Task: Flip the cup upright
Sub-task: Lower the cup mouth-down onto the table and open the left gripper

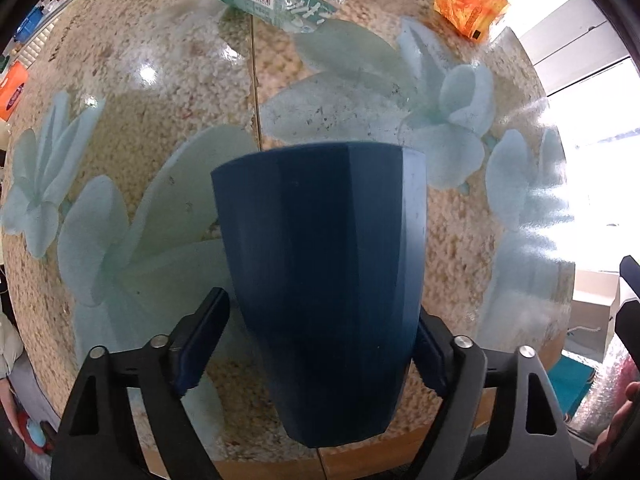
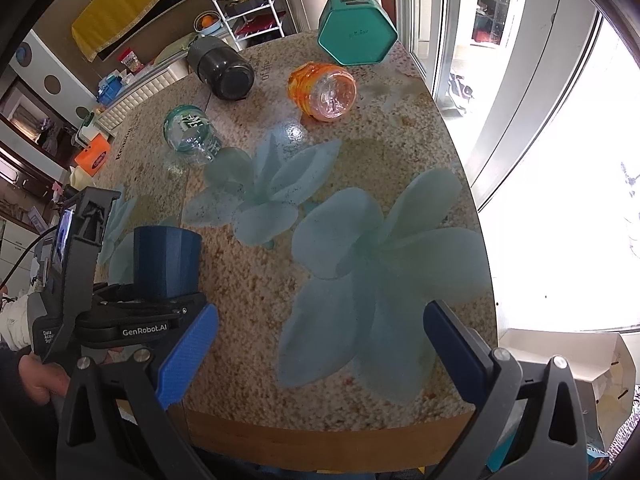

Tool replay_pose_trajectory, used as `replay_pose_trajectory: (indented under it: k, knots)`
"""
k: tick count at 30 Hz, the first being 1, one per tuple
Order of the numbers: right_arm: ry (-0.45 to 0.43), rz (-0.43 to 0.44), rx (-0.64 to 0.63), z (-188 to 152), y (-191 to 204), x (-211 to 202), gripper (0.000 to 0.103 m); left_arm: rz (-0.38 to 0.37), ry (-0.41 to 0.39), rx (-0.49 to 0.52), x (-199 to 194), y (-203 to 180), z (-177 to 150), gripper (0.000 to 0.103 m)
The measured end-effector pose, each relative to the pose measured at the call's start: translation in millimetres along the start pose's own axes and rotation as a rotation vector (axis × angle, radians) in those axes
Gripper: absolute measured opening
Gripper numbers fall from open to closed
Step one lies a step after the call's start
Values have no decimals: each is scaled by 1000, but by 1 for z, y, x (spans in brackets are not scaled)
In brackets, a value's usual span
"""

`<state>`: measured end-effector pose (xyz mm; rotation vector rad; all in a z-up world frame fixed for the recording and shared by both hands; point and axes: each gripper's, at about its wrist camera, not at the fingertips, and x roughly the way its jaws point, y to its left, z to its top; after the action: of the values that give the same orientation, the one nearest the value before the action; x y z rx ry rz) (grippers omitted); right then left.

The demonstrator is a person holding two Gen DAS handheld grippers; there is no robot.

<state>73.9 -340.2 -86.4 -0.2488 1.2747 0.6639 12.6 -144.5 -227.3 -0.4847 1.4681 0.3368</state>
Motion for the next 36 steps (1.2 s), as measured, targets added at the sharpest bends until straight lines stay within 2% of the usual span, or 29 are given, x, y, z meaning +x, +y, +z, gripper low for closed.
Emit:
replay_pose_trajectory:
  k: [2,8,20,25,29,36]
  knots:
    - [-2,3,1,-1,-1,-1,103,-2,-11,1,-6,-3,-1,97]
    - [-5,16,5,-1,-1,-3,103,12,-13,18,-19,-3,-3,103]
    - [-16,38,9,3,15,-7,103,22,-38,52,-64,7,-6,103]
    - [-29,35,13,10,30,-15,103,-32,-41,51,-86,31,-15,103]
    - [-40,25,25,17,45,-17,103,-47,-67,91,-105,48,-26,103]
    - [-48,-8,41,27,79,-11,103,-88,-111,135,-126,78,-9,103]
